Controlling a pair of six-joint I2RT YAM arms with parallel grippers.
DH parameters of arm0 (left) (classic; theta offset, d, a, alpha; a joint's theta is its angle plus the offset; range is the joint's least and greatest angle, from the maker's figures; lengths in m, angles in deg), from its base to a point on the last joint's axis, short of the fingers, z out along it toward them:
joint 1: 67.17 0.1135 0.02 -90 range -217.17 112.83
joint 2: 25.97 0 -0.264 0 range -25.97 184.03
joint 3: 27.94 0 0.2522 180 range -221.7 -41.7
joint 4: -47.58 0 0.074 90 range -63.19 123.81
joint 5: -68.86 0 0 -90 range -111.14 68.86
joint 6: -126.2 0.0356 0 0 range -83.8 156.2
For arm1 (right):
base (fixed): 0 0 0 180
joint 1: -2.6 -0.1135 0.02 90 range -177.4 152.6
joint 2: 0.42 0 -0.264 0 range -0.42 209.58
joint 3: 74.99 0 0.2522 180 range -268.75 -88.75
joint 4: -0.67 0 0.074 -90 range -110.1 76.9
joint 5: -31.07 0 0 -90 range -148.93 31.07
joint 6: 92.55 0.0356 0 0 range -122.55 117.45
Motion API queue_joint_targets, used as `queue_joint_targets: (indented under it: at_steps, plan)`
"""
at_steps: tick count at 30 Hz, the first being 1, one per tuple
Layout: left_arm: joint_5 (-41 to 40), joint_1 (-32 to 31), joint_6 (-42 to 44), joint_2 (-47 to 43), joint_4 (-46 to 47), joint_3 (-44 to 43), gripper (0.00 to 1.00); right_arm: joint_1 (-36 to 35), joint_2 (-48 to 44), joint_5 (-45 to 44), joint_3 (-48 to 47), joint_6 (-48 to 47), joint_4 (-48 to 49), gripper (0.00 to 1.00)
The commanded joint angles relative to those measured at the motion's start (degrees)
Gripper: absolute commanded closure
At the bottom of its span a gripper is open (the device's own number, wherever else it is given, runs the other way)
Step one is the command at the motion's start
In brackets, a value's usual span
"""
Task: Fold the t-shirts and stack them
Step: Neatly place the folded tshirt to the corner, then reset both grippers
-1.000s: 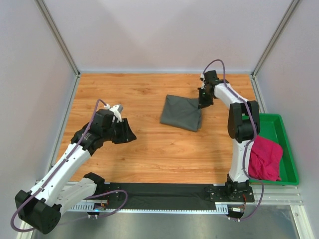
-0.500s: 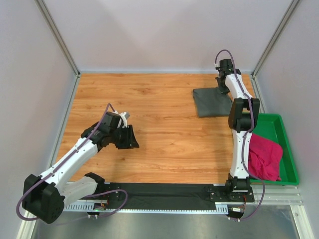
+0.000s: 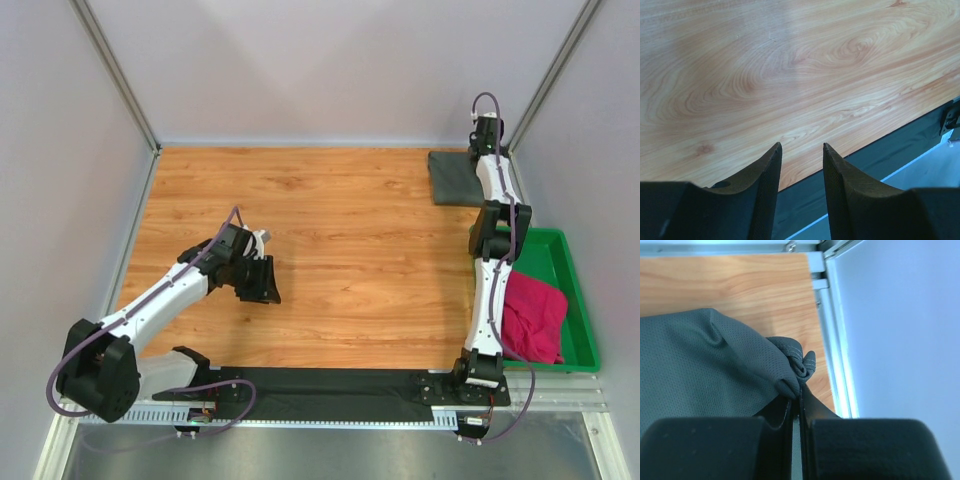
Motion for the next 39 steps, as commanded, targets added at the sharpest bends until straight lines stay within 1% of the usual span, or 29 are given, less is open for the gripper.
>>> queue_joint_targets:
  at_steps: [1,4,9,11,14,15,16,18,19,20,21,22,24,25,26,27,28,29,30,31,32,33,34,35,36,37,38,39]
  plan:
    - [1.3,0.0,1.9,2.4,0.3,-3.4,0.54,0.9,1.2,0.3,-3.0,-1.6,8.6,1.0]
    - [2.2,0.0,1.9,4.4,0.2,-4.4,0.54,1.7,2.3,2.1,-4.0,-1.8,11.2,1.0]
    - [2.2,0.0,1.4,4.8,-1.1,-4.9,0.55,3.1,3.5,7.1,-4.7,-1.9,15.6,1.0]
    - [2.0,0.1,1.4,5.1,-1.1,-4.9,0.55,3.2,4.1,8.3,-5.5,-1.5,15.8,1.0]
    - [2.7,0.0,0.7,5.9,-1.0,-5.1,0.55,3.4,4.6,7.6,-5.8,-0.7,16.0,1.0]
    - [2.8,0.0,0.7,6.0,-1.1,-5.3,0.55,3.5,4.3,5.6,-5.7,-0.6,15.7,0.98]
    - [2.6,0.0,0.6,6.1,-1.4,-5.5,0.55,3.5,3.8,4.4,-5.7,-0.5,15.4,0.71]
    - [2.0,0.0,0.7,5.7,-2.8,-6.6,0.55,3.3,2.4,1.2,-5.8,-0.7,14.9,0.47]
    - [1.3,0.1,0.7,5.2,-3.5,-7.2,0.55,3.2,0.4,-0.3,-5.8,-1.1,14.4,0.32]
    - [1.0,0.1,0.7,4.9,-4.4,-8.5,0.55,3.1,-0.9,-4.2,-5.8,-1.3,14.0,0.24]
    - [0.9,0.0,0.7,4.3,-4.6,-9.1,0.55,3.1,-2.4,-5.6,-5.7,-1.2,12.0,0.19]
    - [0.9,0.0,0.5,4.1,-4.8,-9.7,0.55,2.7,-6.0,-6.8,-5.4,-0.8,10.9,0.19]
    - [1.2,0.0,-0.9,3.6,-4.2,-10.7,0.55,1.5,-9.9,-10.0,-1.9,-0.9,9.3,0.16]
    - [1.8,0.1,-1.4,3.4,-3.9,-10.9,0.55,-0.4,-12.2,-10.7,-0.3,-0.4,7.1,0.13]
    - [2.0,0.0,-2.1,3.3,-3.2,-11.4,0.55,-1.7,-16.6,-10.7,1.5,-0.1,6.0,0.12]
    - [2.3,0.0,-3.4,3.2,-3.0,-11.6,0.55,-3.0,-19.3,-11.2,6.5,0.8,5.4,0.08]
    - [2.9,0.1,-4.1,2.7,-2.7,-11.9,0.55,-6.1,-21.5,-11.3,8.8,2.6,4.0,0.02]
    - [3.0,0.0,-4.7,2.3,-2.3,-12.5,0.55,-7.7,-25.9,-9.1,10.7,4.0,2.8,0.01]
    - [3.1,-0.1,-5.8,1.7,-2.0,-12.7,0.55,-9.2,-27.8,-8.1,15.1,6.8,1.6,0.0]
    - [3.1,0.0,-6.5,0.2,-1.7,-12.8,0.54,-13.6,-29.5,-7.1,17.3,8.4,-0.4,0.0]
    - [2.9,0.0,-7.2,-0.9,-1.3,-12.4,0.54,-15.4,-31.7,-4.5,19.8,10.0,-1.5,0.0]
    - [2.7,0.0,-8.0,-2.0,-0.9,-12.1,0.54,-17.2,-35.2,-2.8,22.0,13.8,-2.6,0.0]
    - [2.5,0.0,-9.5,-4.5,-0.6,-11.6,0.53,-20.6,-37.4,-1.4,26.5,15.9,-5.1,0.0]
    - [2.3,0.1,-10.6,-5.7,0.3,-10.1,0.53,-22.3,-39.1,1.6,28.5,18.0,-6.4,0.0]
    - [1.9,0.0,-11.6,-8.5,0.7,-9.1,0.53,-24.0,-42.8,3.4,30.7,22.0,-8.6,0.0]
    - [1.8,0.0,-14.0,-10.0,1.2,-7.8,0.52,-27.1,-44.7,4.8,36.0,24.8,-9.5,0.0]
    - [2.0,0.0,-15.2,-11.5,2.7,-4.7,0.52,-28.3,-46.9,10.1,39.2,26.8,-9.4,0.0]
    - [2.2,0.0,-16.6,-13.1,3.6,-2.9,0.52,-29.4,-49.8,13.2,43.6,28.2,-8.4,0.0]
